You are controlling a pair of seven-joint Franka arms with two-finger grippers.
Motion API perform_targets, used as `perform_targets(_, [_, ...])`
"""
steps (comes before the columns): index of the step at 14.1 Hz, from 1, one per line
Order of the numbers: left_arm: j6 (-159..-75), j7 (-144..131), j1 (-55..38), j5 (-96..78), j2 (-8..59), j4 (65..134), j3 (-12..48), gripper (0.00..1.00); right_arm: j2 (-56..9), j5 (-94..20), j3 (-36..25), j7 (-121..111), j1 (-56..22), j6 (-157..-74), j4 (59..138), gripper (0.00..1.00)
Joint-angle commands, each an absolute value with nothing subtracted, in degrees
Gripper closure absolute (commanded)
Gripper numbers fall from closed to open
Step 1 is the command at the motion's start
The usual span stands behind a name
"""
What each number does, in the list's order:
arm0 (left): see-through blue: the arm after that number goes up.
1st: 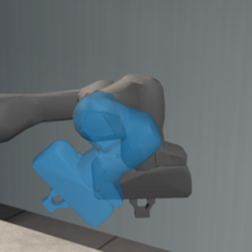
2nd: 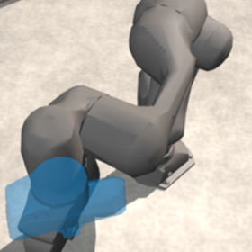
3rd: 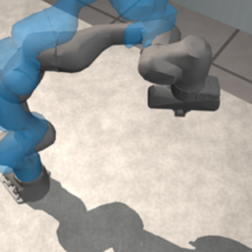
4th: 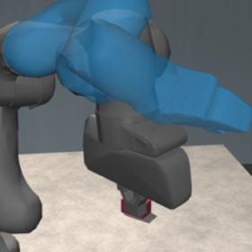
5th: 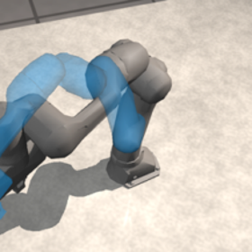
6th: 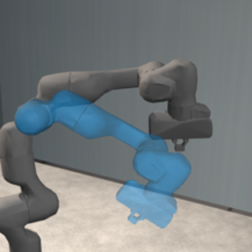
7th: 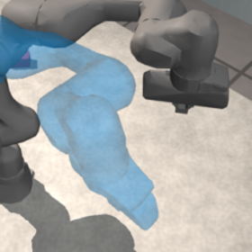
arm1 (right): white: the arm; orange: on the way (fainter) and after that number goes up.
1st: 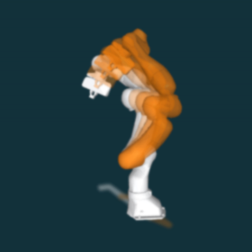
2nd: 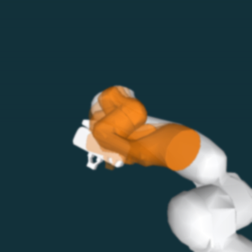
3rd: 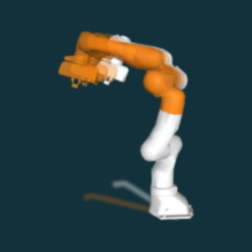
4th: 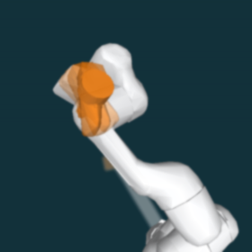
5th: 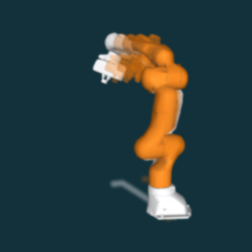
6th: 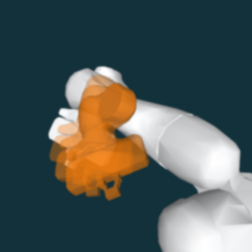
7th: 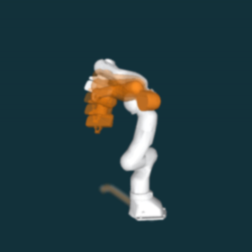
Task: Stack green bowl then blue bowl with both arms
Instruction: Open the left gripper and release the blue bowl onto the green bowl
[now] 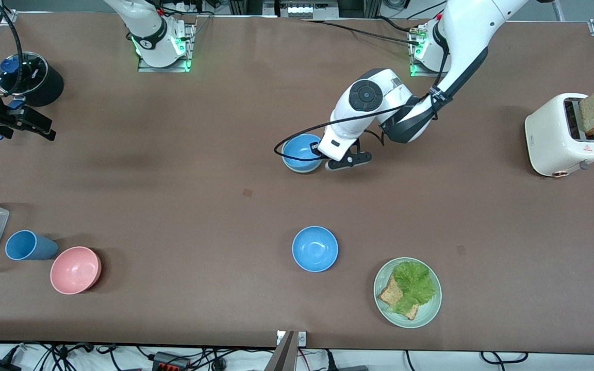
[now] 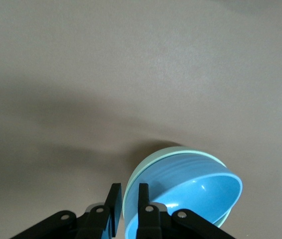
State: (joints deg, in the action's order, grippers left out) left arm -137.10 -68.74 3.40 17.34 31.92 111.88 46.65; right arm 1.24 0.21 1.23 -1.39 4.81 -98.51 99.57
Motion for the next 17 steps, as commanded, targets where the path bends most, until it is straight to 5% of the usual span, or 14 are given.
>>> perform_targets(1, [-135.6,-70.3,3.3,19.3,32.0,110.6,46.8,0.78,1.7,0.1,1.5,-2.5,5.7,-98.8,99.7,0.0])
perform_targets(10, [-120.9,-68.9,4.1,18.9,31.9,98.7,47.1,0.73,1.7,0.0,1.5,-2.4,5.7,-99.1,99.5,0.0])
perform_targets(13, [-118.4,-60.7,6.0,18.4,31.8,94.6,47.5,0.6,1.8,0.3,1.6,-2.5,5.5,-99.0,99.3,0.0])
perform_targets(17, [-114.8,-53.6,8.5,17.9,31.9,90.9,48.2,0.23,2.0,0.5,1.7,-2.5,5.3,-98.8,99.2,0.0])
